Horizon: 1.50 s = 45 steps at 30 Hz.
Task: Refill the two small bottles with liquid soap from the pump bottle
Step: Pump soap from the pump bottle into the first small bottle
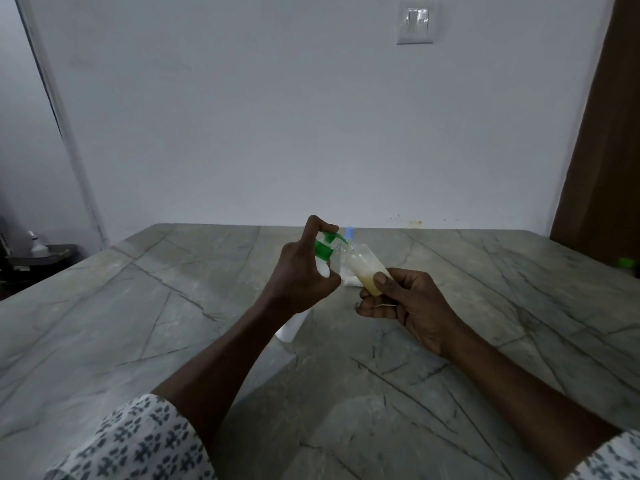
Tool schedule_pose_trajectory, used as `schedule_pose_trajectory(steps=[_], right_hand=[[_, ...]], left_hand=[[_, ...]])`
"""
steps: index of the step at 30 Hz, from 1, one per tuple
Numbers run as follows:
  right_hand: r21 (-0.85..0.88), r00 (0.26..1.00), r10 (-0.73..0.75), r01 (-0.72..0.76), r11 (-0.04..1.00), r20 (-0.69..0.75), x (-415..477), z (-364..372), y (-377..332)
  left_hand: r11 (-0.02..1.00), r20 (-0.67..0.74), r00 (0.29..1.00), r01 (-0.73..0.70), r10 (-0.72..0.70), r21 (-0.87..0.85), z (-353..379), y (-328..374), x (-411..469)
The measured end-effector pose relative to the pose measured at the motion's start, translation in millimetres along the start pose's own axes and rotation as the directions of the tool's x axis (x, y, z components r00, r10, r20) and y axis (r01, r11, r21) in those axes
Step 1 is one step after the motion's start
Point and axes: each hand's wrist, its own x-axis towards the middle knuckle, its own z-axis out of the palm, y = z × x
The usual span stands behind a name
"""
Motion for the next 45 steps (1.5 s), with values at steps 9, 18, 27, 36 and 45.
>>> schedule_pose_trajectory(steps=[9,18,27,36,45], right_hand=[[0.015,1.000,-0.010,0.010,1.000,-0.016,0.0,-1.7,-0.8],[0.013,1.000,-0.005,0.005,1.000,-0.011,1.9,-2.0,1.2],[-0.019,1.000,-0.007,0.007,1.000,-0.011,1.3,-1.4,2.8],[-0.005,1.000,-0.015,0.015,1.000,-0.013,1.9,-2.4,1.1],[-0.040,1.000,-0.013,0.012,0.999,-0.021,1.5,-3.2,3.5]], left_hand=[[0.999,0.054,0.997,-0.049,0.048,0.010,1.2,-3.0,0.5],[0.999,0.005,0.999,-0.041,0.042,-0.005,0.7,-2.2,-0.5],[0.999,0.017,0.999,-0.033,0.033,-0.006,0.4,-2.4,-0.5],[0.999,0.026,0.998,-0.051,0.051,-0.015,-0.7,-2.6,-1.5],[0.998,-0.011,0.999,-0.038,0.038,0.054,4.0,0.4,0.2]])
